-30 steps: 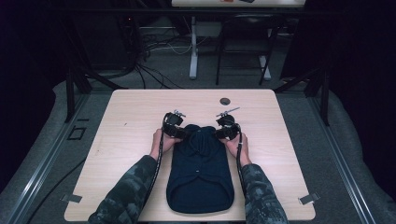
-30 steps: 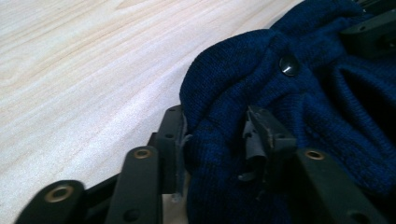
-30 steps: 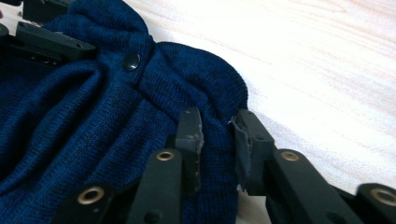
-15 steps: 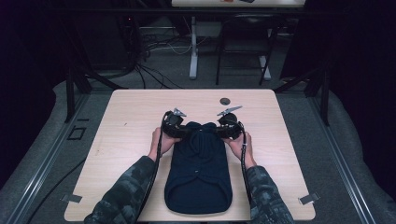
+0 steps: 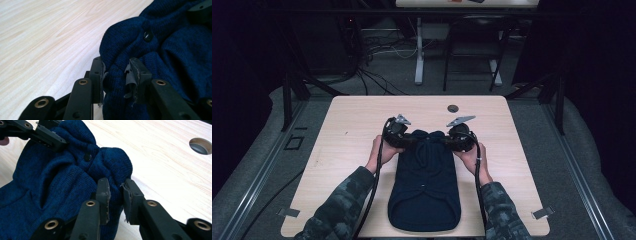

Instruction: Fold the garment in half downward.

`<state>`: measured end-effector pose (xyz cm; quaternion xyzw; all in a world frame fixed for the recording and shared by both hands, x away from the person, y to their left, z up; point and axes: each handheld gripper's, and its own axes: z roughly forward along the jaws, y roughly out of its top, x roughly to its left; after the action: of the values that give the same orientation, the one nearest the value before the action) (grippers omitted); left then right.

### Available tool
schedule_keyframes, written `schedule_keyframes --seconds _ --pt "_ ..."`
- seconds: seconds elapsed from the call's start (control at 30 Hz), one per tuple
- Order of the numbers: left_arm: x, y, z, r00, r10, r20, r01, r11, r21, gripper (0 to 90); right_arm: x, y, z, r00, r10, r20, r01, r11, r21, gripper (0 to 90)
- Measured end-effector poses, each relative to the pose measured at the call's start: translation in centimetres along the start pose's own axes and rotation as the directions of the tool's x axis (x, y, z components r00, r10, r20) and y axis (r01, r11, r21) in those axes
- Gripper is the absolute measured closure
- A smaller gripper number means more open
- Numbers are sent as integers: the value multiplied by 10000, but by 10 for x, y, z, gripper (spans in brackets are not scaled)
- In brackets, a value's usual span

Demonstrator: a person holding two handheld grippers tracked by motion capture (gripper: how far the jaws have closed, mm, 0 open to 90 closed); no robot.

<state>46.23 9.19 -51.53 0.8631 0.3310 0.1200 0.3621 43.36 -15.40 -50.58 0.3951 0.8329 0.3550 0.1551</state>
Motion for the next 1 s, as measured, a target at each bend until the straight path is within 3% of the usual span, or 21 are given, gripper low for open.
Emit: schedule_keyframes --seconds 0.2,0.4,0.53,0.7,0.8,1.0 --pt "-8 3 -12 9983 582 61 -577 9965 -601 706 0 0 -10 10000 -57 -36 56 9996 -265 753" --pt "-20 6 -23 9885 1462 -374 -1493 9835 -1020 717 -4 -1 -18 9997 110 -201 -116 9995 -303 749" --pt "-26 7 -29 9833 1760 -462 -1809 9735 -1396 721 -6 -3 -22 9996 150 -251 -160 9991 -383 743" --pt "-31 10 -34 9720 2232 -729 -2316 9626 -1409 723 -8 -4 -26 9988 328 -351 -343 9985 -426 739" --pt "-32 10 -37 9692 2347 -748 -2431 9604 -1361 722 -6 -4 -30 9998 76 -191 -85 9988 -480 767" --pt "-29 11 -41 9688 2408 -584 -2458 9637 -1046 713 7 -4 -40 9955 -827 474 864 9928 -828 781"
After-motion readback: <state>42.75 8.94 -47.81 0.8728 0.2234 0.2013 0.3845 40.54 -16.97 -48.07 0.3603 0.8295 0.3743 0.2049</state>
